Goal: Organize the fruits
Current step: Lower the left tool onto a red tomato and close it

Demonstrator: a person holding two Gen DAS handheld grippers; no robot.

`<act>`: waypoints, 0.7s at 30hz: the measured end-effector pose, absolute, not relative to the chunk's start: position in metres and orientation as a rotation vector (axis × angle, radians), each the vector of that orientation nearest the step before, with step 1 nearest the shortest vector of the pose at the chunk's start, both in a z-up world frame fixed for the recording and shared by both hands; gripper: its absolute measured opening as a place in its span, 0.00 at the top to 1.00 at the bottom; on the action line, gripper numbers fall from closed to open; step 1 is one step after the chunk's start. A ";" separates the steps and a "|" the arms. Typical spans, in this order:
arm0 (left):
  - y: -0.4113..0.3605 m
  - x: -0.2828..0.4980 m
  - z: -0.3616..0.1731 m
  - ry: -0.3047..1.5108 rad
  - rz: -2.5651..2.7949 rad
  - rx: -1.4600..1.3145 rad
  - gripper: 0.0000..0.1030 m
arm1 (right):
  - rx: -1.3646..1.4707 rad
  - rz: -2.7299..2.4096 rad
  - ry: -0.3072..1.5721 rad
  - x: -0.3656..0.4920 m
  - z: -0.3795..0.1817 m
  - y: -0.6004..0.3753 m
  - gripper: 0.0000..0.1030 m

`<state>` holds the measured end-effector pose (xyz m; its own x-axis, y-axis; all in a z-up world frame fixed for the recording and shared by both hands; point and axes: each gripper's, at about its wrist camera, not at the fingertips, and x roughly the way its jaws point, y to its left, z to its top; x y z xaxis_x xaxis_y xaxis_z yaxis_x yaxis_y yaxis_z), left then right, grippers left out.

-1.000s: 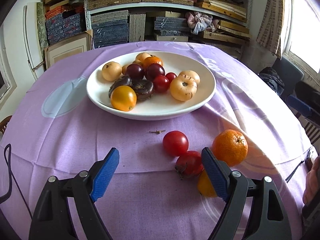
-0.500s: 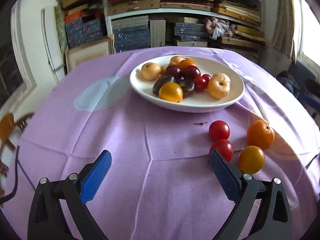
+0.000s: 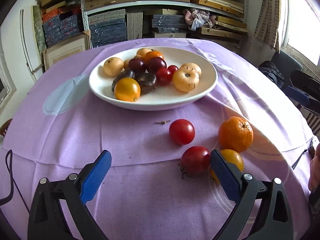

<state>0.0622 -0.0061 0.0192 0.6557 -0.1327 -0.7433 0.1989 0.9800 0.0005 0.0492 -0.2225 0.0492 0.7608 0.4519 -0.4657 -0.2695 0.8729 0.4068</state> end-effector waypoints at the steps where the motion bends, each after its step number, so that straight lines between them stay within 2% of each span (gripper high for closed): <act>1: -0.004 0.060 0.020 0.824 -0.180 0.097 0.03 | 0.329 0.402 0.584 0.049 0.049 -0.223 0.04; 10: 0.035 0.043 0.029 0.791 -0.126 0.059 0.03 | 0.334 0.413 0.577 0.048 0.052 -0.222 0.04; 16: -0.010 0.052 0.024 0.781 -0.193 0.181 0.04 | 0.331 0.410 0.587 0.049 0.050 -0.222 0.04; 21: -0.015 0.063 0.012 0.826 -0.188 0.188 0.04 | 0.336 0.413 0.584 0.049 0.050 -0.223 0.04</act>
<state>0.0625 -0.0150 0.0119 0.6635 -0.0925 -0.7425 0.2383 0.9668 0.0925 0.0486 -0.2231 0.0498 0.7569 0.4649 -0.4593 -0.2784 0.8652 0.4171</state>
